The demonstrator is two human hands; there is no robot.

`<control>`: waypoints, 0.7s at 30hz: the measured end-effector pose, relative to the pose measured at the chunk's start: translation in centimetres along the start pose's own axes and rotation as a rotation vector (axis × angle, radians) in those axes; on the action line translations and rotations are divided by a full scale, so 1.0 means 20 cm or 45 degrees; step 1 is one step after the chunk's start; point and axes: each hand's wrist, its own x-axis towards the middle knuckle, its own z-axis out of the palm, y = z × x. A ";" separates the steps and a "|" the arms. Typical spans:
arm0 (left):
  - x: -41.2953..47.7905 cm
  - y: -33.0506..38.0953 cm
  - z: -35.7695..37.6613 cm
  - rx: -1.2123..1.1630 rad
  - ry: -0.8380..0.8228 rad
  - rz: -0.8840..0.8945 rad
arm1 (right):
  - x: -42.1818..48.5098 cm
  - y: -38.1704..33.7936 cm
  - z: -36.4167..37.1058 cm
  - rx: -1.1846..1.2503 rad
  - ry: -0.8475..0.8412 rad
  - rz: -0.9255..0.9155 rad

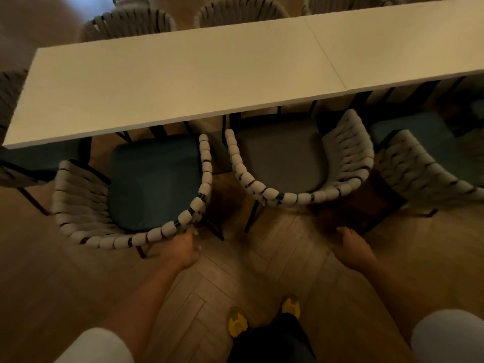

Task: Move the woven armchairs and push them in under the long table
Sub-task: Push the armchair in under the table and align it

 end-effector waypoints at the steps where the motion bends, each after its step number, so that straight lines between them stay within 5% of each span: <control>1: -0.03 0.09 -0.02 0.008 -0.079 0.055 | -0.05 0.06 -0.02 0.041 -0.006 0.004; 12: -0.05 1.33 -0.04 0.205 -0.310 0.576 | -0.34 0.62 -0.23 0.482 0.060 0.105; 21: 0.02 2.18 0.26 0.292 -0.502 0.605 | -0.27 1.37 -0.38 0.915 0.052 0.274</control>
